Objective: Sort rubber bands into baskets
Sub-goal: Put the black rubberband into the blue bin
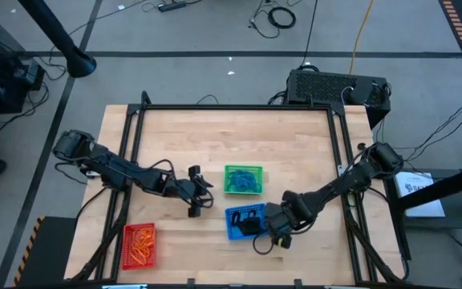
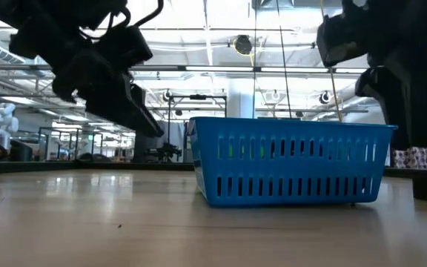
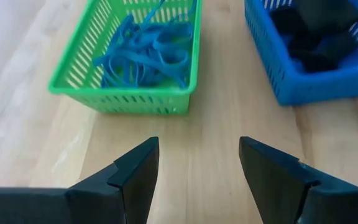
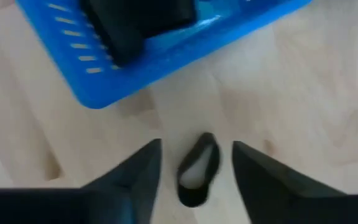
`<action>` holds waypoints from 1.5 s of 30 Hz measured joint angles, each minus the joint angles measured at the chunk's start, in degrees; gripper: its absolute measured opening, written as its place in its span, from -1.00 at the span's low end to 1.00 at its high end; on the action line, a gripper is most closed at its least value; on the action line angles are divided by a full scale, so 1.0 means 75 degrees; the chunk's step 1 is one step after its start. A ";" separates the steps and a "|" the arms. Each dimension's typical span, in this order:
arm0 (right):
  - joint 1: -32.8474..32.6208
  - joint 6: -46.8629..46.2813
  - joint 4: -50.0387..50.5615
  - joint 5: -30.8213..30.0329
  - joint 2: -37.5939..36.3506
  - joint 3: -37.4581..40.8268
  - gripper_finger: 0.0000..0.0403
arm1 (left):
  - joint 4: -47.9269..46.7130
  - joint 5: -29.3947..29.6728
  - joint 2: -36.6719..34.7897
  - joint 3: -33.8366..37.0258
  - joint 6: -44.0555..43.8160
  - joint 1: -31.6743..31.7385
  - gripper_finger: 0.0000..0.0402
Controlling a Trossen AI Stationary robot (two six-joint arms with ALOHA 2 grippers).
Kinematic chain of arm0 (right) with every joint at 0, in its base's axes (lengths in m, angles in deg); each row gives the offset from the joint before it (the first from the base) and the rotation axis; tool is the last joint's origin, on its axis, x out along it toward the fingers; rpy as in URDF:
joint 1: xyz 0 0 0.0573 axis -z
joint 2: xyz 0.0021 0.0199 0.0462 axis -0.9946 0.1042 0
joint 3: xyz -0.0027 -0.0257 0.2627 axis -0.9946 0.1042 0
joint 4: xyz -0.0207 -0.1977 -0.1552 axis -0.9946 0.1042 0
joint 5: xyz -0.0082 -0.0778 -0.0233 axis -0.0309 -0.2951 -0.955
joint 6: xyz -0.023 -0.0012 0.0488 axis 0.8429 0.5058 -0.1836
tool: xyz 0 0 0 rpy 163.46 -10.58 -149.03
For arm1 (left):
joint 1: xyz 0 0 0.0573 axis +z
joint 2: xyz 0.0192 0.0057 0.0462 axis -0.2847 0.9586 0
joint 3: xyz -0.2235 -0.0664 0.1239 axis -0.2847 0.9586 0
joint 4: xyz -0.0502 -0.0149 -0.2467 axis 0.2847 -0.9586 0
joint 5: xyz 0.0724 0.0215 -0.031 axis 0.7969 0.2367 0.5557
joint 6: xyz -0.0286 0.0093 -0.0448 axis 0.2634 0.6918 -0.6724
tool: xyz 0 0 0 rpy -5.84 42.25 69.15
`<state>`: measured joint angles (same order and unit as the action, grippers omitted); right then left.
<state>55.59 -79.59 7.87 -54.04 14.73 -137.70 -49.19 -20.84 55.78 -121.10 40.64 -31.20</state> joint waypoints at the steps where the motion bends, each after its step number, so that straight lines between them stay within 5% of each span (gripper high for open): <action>1: 0.0000 0.0075 -0.0119 0.0051 0.0000 -0.0001 -0.04 | -0.0009 0.0000 0.0072 0.0000 0.0000 0.0000 0.15; 10: 0.0035 0.0154 -0.0196 -0.0009 0.0296 0.0187 0.66 | 0.0512 0.0000 0.0803 0.0000 -0.0022 0.0000 0.15; 17: 0.0079 0.0237 -0.1064 0.0552 0.0329 0.0889 0.74 | 0.0612 -0.0008 0.0876 0.0000 0.0119 0.0003 0.15; 24: 0.0085 0.0421 -0.1212 0.0435 0.0291 0.1258 0.36 | 0.1197 -0.0053 0.0876 0.0003 0.0352 -0.0032 0.15; 32: 0.0089 0.1543 -0.1209 0.0615 0.0302 0.1256 -0.87 | 0.1598 -0.0454 0.0876 0.0002 0.0376 -0.0233 0.15; 38: 0.0090 0.1644 0.0170 0.0647 0.0176 0.0530 -0.98 | 0.1549 -0.0467 0.0876 0.0003 0.0323 -0.0334 0.15; 45: -0.0029 0.1964 0.0498 -0.1076 -0.0272 -0.0450 -0.99 | 0.1516 -0.0719 0.0876 0.0002 0.0314 -0.0480 0.15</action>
<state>55.37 -64.85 11.60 -62.11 12.69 -141.08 -37.82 -26.24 62.35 -121.08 43.00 -34.80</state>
